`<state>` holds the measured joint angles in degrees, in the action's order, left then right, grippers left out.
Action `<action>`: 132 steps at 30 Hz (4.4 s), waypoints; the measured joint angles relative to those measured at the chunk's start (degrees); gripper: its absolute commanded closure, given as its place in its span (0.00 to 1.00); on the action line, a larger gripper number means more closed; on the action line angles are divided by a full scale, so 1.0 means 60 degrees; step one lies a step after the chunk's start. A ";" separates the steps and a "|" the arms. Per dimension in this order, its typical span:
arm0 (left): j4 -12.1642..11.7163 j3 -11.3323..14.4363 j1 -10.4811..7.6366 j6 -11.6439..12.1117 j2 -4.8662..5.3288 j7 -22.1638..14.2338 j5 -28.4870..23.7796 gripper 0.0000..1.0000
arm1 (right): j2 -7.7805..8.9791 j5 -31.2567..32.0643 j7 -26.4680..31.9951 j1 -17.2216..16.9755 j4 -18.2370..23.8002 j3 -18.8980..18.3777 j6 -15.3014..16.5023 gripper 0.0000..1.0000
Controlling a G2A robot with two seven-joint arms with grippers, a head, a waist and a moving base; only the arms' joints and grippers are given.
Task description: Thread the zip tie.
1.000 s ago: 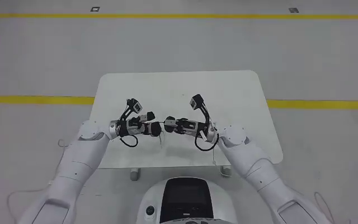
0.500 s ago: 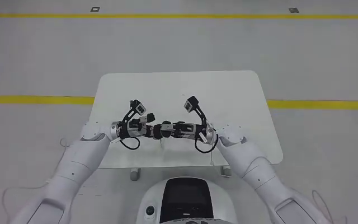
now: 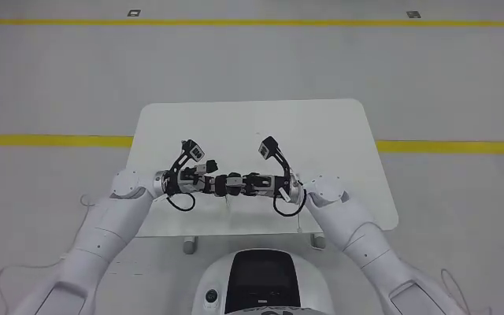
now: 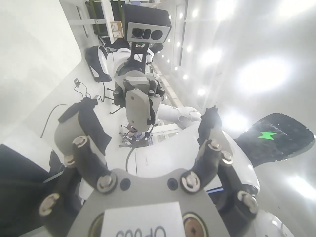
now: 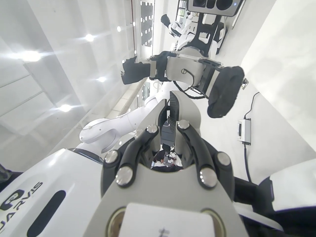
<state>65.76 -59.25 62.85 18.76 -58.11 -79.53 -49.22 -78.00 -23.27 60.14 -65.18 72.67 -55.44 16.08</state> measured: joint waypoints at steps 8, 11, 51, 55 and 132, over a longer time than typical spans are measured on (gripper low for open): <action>0.0269 -0.0087 0.0108 -0.0147 0.0131 -0.0018 0.0415 0.00 | 0.0077 0.0087 0.0334 0.0035 -0.0033 0.0018 -0.0408 1.00; 0.0267 -0.0086 0.0108 -0.0147 0.0131 -0.0018 0.0409 0.00 | 0.0077 0.0082 0.0338 0.0038 -0.0034 0.0020 -0.0408 1.00; 0.0499 0.0080 0.0117 -0.0438 0.0508 -0.0018 0.0959 0.58 | 0.0164 0.0194 0.0220 0.0433 -0.0530 0.0438 -0.1283 1.00; 0.0434 0.0214 0.0037 -0.0440 0.0497 -0.0018 0.0961 0.63 | 0.0182 0.0196 0.0169 0.0424 -0.0489 0.0428 -0.1262 1.00; -0.0094 0.1156 -0.0446 -0.0075 0.0503 0.0099 0.0577 1.00 | 0.0562 -0.0503 -0.0734 -0.0063 -0.0793 -0.0328 -0.1083 0.00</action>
<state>65.20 -52.31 60.17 18.31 -55.09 -78.94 -45.76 -74.63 -26.29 55.74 -65.56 67.91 -57.41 9.58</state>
